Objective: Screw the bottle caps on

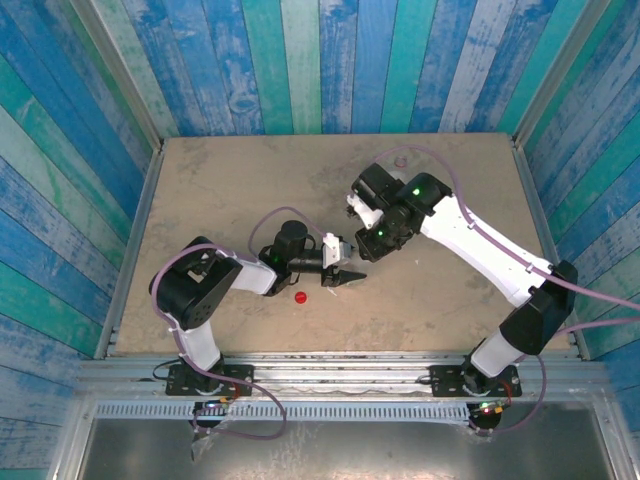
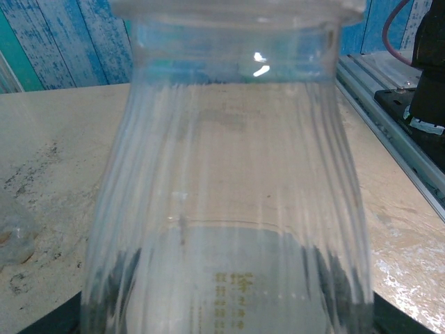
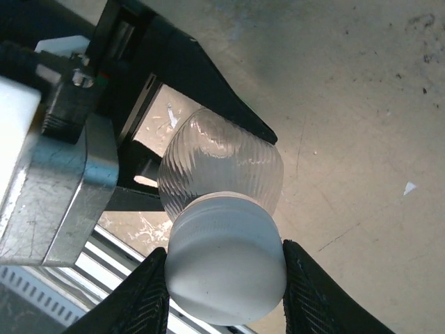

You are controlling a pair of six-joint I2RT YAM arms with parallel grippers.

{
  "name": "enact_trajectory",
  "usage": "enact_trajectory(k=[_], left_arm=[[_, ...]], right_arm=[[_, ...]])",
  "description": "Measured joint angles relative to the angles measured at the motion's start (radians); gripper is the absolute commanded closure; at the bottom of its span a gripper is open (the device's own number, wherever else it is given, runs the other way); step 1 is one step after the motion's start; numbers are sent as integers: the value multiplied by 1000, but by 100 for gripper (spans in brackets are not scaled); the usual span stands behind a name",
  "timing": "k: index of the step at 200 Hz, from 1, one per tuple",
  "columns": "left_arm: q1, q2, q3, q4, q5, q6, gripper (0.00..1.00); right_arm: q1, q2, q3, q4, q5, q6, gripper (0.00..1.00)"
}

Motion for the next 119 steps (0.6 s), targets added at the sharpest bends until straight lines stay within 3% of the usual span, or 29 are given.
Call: enact_trajectory(k=[26, 40, 72, 119], left_arm=[[0, 0, 3, -8, -4, -3, 47], [0, 1, 18, -33, 13, -4, 48], [7, 16, 47, -82, 133, -53, 52], [7, 22, 83, -180, 239, -69, 49]], right_arm=[[-6, 13, 28, -17, 2, -18, 35], [-16, 13, 58, -18, -3, -98, 28], [-38, -5, 93, -10, -23, -362, 27], [-63, -60, 77, -30, -119, -701, 27]])
